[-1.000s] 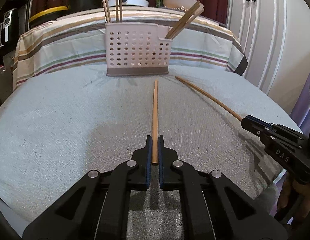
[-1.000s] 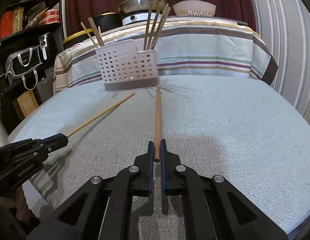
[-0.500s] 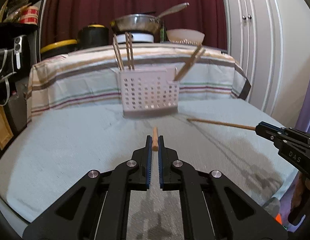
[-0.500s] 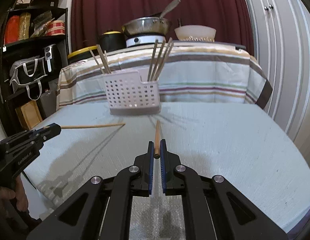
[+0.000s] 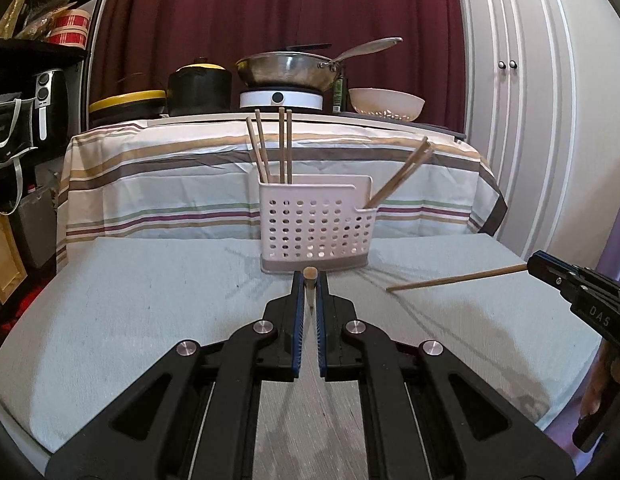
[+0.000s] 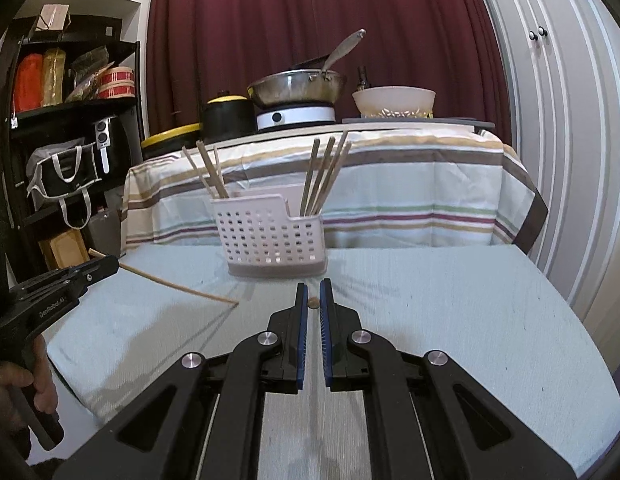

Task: Organize utensils
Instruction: 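Lift the chopstick with the left gripper and carry it over the caddy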

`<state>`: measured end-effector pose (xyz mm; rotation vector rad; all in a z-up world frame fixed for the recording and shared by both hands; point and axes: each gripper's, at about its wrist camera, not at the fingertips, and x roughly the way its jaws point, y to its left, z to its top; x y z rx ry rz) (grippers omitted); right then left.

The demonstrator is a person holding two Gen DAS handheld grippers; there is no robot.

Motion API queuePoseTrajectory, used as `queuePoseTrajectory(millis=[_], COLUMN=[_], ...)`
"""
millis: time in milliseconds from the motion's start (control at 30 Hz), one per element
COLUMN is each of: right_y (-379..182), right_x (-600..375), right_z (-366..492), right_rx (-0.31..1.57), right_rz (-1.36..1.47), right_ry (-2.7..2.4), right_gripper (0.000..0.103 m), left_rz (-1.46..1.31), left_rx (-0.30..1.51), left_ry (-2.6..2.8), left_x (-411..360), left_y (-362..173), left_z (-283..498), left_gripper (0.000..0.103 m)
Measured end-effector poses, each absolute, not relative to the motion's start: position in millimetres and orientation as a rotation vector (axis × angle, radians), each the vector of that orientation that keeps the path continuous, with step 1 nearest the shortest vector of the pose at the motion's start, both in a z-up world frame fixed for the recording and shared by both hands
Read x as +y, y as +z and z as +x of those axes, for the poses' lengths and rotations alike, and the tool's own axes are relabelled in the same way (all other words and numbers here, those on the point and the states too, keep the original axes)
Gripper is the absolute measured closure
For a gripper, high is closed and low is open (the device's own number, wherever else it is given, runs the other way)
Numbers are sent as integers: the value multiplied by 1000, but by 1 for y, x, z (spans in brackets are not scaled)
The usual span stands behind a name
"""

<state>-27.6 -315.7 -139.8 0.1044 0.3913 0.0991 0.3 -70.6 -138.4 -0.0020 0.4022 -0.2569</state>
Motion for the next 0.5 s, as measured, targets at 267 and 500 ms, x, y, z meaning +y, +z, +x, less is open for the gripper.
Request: queuePoseTrajectory(millis=[267, 500], right_y=[-124, -113], right_x=[-313, -309], right_z=[-2, 21], right_rx=[356, 342], right_rz=[94, 86], right_ry=[105, 108], right_gripper=[96, 96], left_rz=[21, 29], left_rx=[388, 372], left_ry=[-261, -248], left_x=[-74, -76], left_y=[-123, -113], left_z=[26, 48], left_gripper=[97, 97])
